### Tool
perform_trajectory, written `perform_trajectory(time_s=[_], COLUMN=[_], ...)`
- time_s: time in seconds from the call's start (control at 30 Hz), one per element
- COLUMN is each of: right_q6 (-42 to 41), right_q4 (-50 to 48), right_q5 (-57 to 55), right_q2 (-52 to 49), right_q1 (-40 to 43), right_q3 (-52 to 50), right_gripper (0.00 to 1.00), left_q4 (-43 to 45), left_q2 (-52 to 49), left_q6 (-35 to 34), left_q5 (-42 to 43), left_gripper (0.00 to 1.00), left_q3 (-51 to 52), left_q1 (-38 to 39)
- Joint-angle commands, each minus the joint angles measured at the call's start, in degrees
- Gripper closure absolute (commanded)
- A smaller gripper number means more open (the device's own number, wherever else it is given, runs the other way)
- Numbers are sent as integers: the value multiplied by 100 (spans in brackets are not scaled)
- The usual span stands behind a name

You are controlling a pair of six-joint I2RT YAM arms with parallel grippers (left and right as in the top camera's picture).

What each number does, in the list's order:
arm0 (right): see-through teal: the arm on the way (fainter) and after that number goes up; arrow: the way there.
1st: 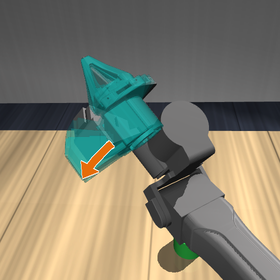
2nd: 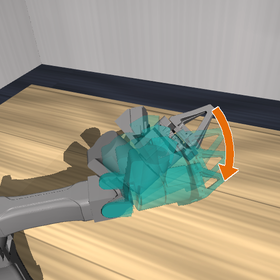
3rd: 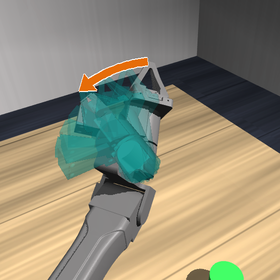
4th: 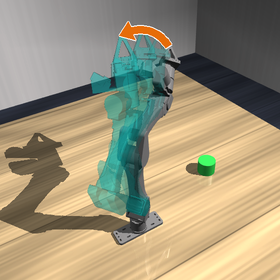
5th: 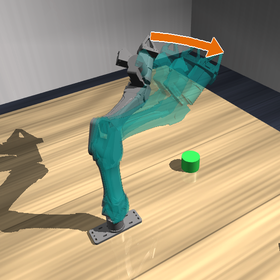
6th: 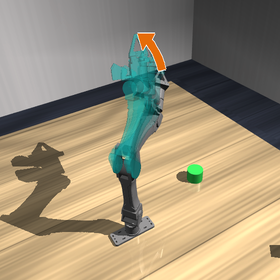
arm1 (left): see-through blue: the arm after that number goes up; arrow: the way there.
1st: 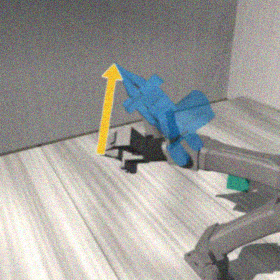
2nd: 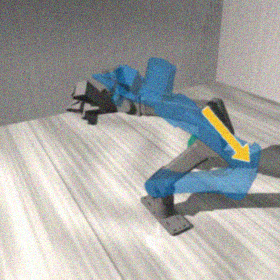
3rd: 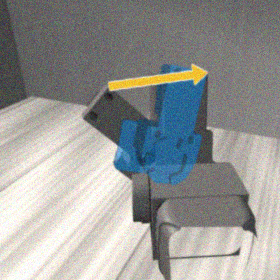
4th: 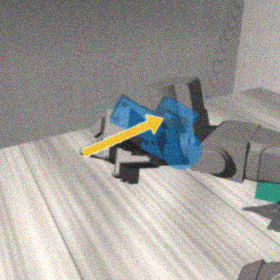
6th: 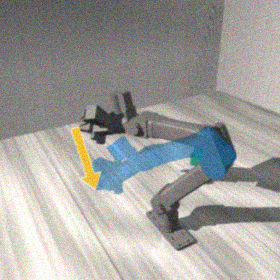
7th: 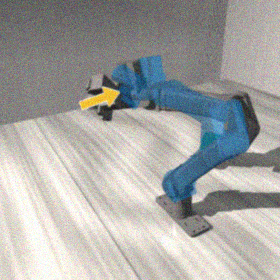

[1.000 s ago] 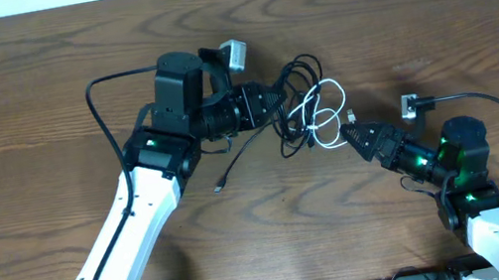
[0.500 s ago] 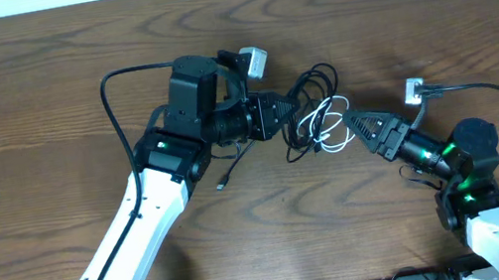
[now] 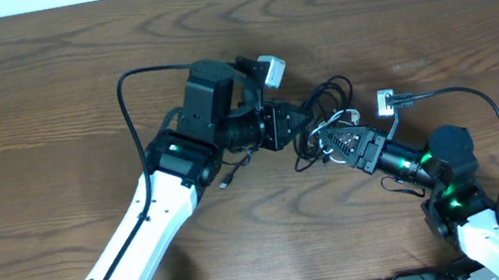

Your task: Untangle cables

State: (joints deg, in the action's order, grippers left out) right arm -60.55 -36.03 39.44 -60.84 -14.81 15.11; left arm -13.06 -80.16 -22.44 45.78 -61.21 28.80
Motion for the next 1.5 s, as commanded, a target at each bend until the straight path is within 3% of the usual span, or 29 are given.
perform_trajectory(time_s=[0.0,0.43,0.93,1.47], right_q6=[127,129,-72,-70], right_q4=[188,693,168,345], right_q5=[-345,-638,-413,-431], right_q2=[7,-15,-146,-400], right_q1=[-42,-85,-105,-107], right_q3=[20,20,20,20], right_gripper=[61,61,66,67], left_q4=[26,28,28,33], left_q2=[81,81,81,81], left_q6=[83,79,81,79], left_q5=[111,157,155,153], left_gripper=[92,92,92,92], left_q3=[-90,-90,-90,-90], left_q1=[55,55,55,236])
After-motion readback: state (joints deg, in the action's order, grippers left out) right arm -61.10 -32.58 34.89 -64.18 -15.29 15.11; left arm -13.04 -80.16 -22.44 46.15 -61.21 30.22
